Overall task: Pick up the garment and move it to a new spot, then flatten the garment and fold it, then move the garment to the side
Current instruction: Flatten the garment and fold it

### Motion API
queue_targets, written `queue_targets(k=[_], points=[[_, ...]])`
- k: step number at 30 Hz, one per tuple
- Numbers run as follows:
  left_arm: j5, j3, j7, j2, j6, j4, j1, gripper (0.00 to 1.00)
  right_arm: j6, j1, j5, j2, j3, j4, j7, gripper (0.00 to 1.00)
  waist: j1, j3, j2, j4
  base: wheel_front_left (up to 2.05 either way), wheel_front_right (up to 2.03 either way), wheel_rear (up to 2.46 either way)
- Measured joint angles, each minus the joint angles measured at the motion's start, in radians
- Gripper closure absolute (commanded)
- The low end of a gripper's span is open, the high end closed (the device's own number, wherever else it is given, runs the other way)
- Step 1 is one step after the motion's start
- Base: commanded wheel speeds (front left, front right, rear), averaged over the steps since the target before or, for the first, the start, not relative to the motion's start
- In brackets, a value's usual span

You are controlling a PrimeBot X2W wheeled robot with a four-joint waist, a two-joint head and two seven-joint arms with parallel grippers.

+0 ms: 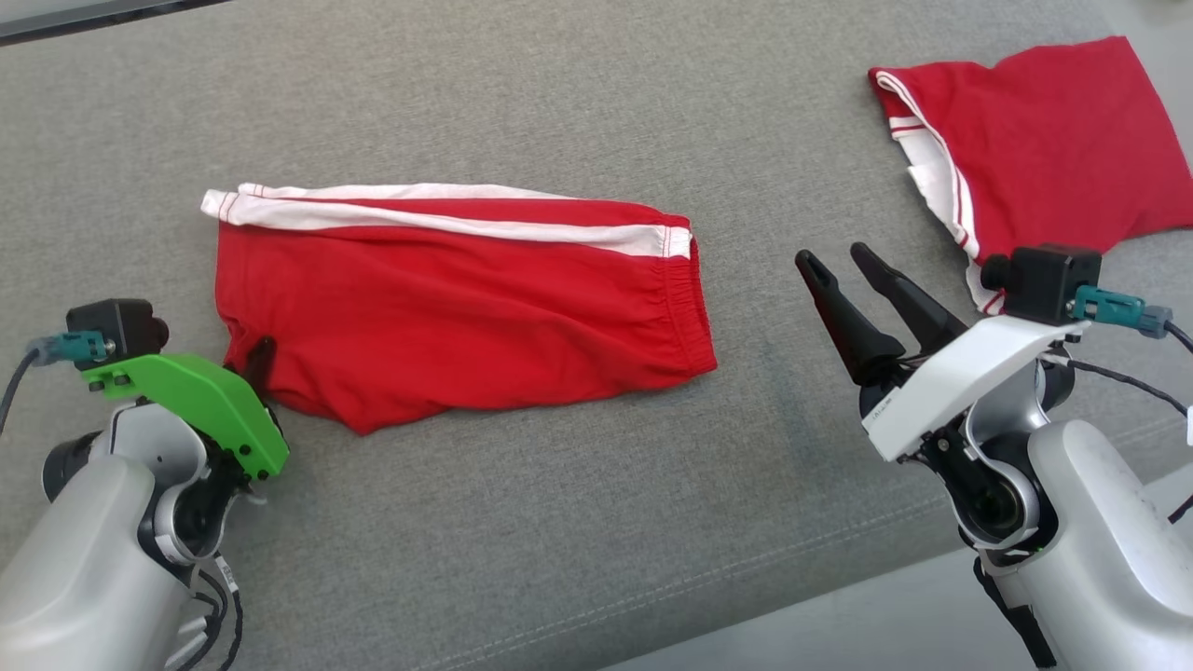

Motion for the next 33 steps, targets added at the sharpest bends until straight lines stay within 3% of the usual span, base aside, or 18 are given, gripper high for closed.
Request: queue_targets(k=[13,25,26,28,33], points=[[-0.041,0.024,-0.089,-0.058,0.101,-0.196,0.19,1.0,0.0,0.062,-0.078,0.012,-0.071,0.013,0.085,0.0,0.0,-0.06,0.0,0.113,0.0,0.0,0.0],[-0.03,-0.014,-0.132,-0.118,0.134,-0.252,0.258,1.0,0.0,0.068,-0.117,0.059,-0.098,0.106,0.125,0.0,0.0,-0.106,0.0,0.208,0.0,0.0,0.0],[-0.024,-0.017,-0.143,-0.12,0.134,-0.249,0.258,0.74,0.0,0.066,-0.119,0.063,-0.1,0.118,0.126,0.0,0.0,-0.108,0.0,0.215,0.0,0.0,0.0],[-0.011,-0.024,-0.169,-0.128,0.125,-0.24,0.258,0.01,0.0,0.062,-0.124,0.074,-0.102,0.142,0.128,0.0,0.0,-0.112,0.0,0.227,0.0,0.0,0.0],[0.054,-0.046,-0.249,-0.145,0.115,-0.228,0.24,0.0,0.0,0.016,-0.136,0.086,-0.094,0.208,0.147,0.0,0.0,-0.121,0.0,0.258,0.0,0.0,0.0]])
